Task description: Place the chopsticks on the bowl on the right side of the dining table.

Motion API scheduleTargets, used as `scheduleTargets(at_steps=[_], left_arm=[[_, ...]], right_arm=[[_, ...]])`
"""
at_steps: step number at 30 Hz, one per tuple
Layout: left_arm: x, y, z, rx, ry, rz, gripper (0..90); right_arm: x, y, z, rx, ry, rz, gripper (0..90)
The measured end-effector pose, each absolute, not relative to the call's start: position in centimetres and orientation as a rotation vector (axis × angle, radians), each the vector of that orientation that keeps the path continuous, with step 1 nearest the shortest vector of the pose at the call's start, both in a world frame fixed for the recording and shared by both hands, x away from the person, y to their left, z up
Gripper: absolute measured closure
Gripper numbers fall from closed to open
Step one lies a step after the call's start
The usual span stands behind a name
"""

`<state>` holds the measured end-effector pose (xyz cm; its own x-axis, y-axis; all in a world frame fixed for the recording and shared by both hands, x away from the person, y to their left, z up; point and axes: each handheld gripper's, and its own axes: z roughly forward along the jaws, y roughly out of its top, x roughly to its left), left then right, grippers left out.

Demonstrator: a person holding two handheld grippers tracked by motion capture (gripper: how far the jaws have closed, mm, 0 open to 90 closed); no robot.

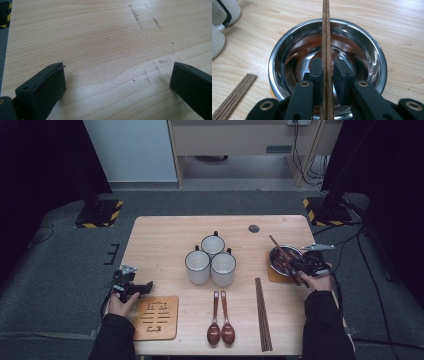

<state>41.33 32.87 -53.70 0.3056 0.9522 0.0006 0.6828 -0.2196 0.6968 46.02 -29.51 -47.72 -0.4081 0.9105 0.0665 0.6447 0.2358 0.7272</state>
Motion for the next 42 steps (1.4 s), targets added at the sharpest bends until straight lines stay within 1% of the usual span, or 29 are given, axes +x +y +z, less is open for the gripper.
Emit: scheduleTargets(at_steps=[14,21,27,32,42], left_arm=[[41.3,32.9,-53.7,1.984,1.446,0.588,0.0],[41.3,32.9,-53.7,1.984,1.446,0.588,0.0],[41.3,32.9,-53.7,1.983,1.447,0.588,0.0],[41.3,32.9,-53.7,1.983,1.447,0.588,0.0],[41.3,32.9,-53.7,1.984,1.447,0.588,0.0]], right_arm=[[46.0,-29.4,-47.8,1.404,2.169,0.990,78.2],[46.0,-29.5,-47.6,1.416,2.152,1.002,73.2],[45.6,-29.6,-47.1,1.422,2.114,1.025,72.1],[44.9,-29.3,-46.4,1.421,2.086,1.021,73.9],[42.6,-29.8,-46.1,1.468,2.034,1.012,82.5]])
